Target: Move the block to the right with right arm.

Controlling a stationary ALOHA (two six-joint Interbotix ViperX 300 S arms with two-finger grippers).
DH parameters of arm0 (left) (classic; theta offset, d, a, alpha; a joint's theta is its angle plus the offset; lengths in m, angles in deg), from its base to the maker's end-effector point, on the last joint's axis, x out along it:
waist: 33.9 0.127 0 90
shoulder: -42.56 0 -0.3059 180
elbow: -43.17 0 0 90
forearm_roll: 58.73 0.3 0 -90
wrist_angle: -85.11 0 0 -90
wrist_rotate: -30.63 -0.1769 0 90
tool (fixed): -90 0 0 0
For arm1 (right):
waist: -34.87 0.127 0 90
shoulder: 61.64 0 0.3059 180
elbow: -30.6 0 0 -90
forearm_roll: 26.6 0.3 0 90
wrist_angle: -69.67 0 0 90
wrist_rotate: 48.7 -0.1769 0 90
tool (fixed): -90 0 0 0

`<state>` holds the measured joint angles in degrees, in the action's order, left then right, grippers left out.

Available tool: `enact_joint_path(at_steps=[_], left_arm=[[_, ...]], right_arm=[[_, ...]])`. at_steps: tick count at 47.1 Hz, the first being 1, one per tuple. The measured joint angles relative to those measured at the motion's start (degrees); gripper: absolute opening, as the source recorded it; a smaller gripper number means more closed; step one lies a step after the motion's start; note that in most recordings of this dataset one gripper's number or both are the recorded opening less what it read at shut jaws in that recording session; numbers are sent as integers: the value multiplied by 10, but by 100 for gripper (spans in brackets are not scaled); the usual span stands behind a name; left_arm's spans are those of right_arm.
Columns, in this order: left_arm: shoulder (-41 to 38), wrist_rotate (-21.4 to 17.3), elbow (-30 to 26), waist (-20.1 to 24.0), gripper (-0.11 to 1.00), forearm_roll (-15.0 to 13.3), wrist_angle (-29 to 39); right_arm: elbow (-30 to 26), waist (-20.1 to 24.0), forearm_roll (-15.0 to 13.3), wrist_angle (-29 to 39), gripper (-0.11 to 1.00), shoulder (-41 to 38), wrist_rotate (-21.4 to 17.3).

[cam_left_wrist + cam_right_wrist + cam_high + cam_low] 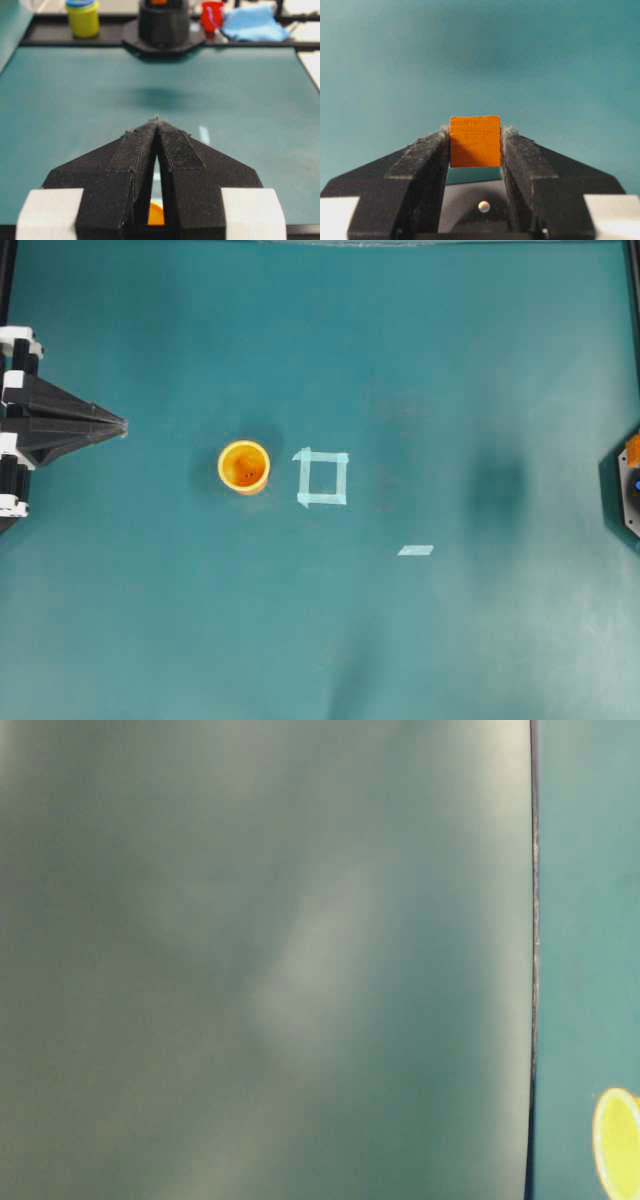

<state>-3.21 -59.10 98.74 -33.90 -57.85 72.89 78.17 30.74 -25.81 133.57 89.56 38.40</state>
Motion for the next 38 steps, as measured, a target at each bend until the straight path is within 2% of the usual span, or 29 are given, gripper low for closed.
enact_joint_path(at_steps=[38], left_arm=[[-1, 0, 0, 0, 0, -1, 8]], right_arm=[[0, 0, 0, -1, 40, 1, 0]])
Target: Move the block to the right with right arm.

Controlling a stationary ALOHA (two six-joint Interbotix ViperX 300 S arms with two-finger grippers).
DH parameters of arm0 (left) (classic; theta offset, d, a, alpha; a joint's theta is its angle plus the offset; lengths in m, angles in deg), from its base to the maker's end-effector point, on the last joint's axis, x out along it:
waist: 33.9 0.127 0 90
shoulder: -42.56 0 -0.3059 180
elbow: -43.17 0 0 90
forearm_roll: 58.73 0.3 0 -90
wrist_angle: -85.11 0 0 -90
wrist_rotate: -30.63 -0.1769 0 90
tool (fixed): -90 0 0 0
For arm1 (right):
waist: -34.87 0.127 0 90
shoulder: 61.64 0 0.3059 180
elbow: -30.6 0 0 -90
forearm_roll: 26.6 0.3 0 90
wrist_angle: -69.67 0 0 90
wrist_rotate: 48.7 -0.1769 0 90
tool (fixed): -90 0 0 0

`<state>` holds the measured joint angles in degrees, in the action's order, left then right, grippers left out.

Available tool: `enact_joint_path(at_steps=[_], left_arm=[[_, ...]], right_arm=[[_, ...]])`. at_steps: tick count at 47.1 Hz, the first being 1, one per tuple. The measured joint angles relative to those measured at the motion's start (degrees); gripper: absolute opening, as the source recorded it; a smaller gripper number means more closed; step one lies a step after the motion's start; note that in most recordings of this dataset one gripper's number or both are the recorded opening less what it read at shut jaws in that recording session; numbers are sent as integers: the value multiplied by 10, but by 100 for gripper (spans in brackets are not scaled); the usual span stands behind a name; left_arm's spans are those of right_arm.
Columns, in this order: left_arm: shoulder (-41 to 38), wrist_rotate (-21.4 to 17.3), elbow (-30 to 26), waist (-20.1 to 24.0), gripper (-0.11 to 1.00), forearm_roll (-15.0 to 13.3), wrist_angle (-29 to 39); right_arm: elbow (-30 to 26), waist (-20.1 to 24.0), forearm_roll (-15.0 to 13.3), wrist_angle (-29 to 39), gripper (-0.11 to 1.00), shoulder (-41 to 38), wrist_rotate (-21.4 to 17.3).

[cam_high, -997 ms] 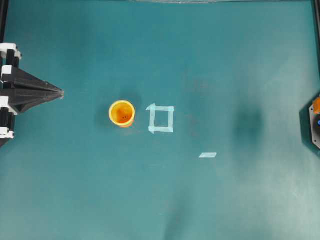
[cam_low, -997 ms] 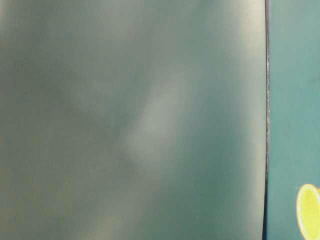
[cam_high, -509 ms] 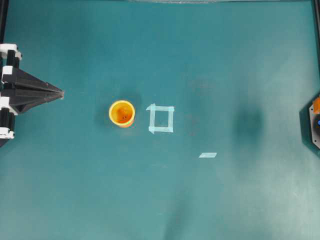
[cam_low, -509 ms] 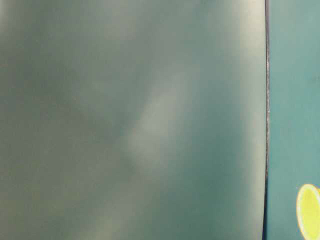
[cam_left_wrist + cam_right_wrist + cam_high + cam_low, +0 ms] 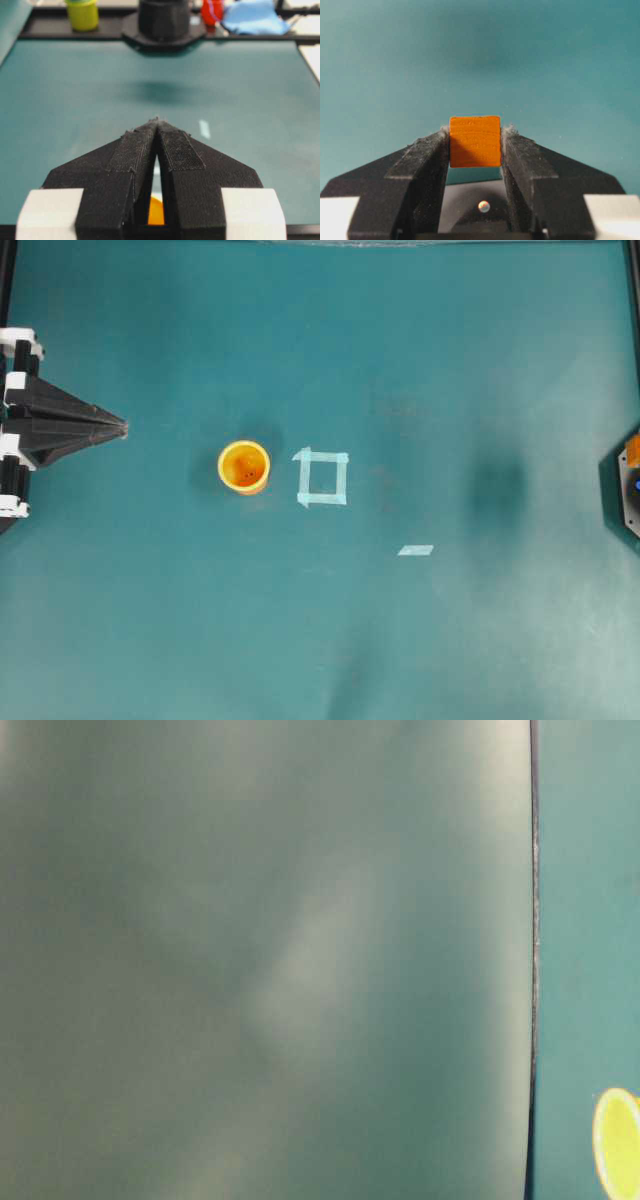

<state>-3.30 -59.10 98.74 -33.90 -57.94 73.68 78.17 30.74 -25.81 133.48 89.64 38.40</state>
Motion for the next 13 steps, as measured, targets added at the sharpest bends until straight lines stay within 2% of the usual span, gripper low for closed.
enact_joint_path(at_steps=[13], left_arm=[[-1, -2, -1, 0, 0, 0, 0]], right_arm=[[0, 0, 0, 0, 40, -1, 0]])
